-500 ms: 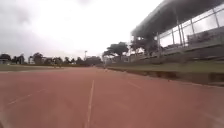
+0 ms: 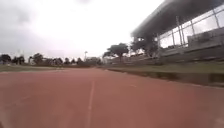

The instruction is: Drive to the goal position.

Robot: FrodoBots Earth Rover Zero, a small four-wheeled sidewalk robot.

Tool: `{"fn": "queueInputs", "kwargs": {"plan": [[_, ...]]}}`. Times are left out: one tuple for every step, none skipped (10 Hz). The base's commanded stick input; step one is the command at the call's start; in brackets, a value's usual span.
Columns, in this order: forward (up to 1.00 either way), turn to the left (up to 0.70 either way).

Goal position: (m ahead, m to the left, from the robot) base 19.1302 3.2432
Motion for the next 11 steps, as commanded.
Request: {"fn": "queueInputs", "kwargs": {"plan": [[0.70,0.00],[0.70,0.00],[0.70,0.00],[0.70,0.00],[0.70,0.00],[0.70,0.00],[0.70,0.00],[0.70,0.00],[0.70,0.00],[0.70,0.00],[0.70,0.00]]}}
